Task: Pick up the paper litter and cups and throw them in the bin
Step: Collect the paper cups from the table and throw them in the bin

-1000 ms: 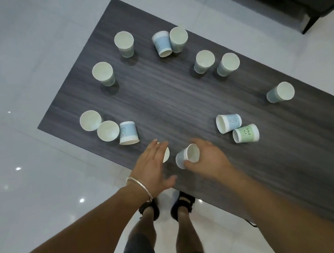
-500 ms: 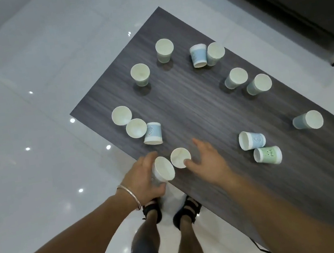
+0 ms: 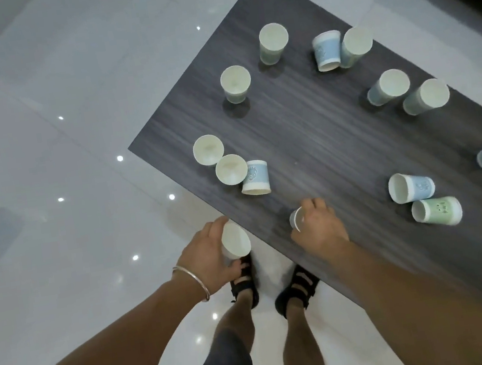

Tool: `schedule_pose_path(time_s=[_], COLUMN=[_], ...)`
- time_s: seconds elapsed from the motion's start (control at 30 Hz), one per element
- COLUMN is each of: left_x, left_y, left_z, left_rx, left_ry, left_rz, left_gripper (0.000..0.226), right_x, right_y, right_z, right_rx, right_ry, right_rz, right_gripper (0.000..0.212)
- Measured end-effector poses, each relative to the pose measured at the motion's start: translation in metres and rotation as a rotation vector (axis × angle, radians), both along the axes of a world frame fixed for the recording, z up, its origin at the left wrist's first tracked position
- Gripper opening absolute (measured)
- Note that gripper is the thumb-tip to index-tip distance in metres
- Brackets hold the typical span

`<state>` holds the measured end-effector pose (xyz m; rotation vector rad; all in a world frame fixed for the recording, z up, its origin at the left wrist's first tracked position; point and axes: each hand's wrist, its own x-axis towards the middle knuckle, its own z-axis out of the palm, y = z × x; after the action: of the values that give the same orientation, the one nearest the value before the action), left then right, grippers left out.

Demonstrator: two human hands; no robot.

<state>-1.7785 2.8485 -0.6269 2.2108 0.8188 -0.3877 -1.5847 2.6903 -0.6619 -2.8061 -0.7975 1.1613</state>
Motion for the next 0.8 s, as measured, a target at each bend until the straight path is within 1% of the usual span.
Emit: schedule_pose_path(time_s=[0.1,0.17,0.3,0.37,0.47,0.63,0.8], left_x=[0.029,0.053,0.107,0.130,0.153,0.150,0.100], left_y=[0.005,0.004,-0.013,-0.029,-0.068,-0.164,-0.285], left_z=[0.025,0.047,0.097,0.121,0.156,0.202,0.240], left_rx=[0.014,0.032,0.036,0.049,0.055,0.039,0.092], left_ry=[-0.037,-0.082,-0.180,-0.218,-0.267,-0.353,-0.452], left_rz=[-0.094,-0.152,-0.279,-0.351,-0.432,-0.673,-0.917], left_gripper=[0.093,0.090,0.079,0.079,0.078,0.075,0.074], right_x=[0.006,0.012,0.023,0.024,0.014,-0.041,-0.151], right_y=[-0.014,-0.028,-0.066,-0.091,-0.135,-0.227,-0.334], right_z=[0.038,0.069,0.135,0.165,0.205,0.259,0.297], right_rx=[0.030,0.057,0.149,0.174,0.183,0.193,0.211], right_ry=[-0.012,-0.041,-0.125,-0.181,-0.238,-0.311,-0.415], right_rz=[-0.140,-0.230,-0.385,-0.425,-0.504,-0.682,-0.886], right_gripper=[0.066,0.070,0.067,0.066,0.070,0.074,0.080])
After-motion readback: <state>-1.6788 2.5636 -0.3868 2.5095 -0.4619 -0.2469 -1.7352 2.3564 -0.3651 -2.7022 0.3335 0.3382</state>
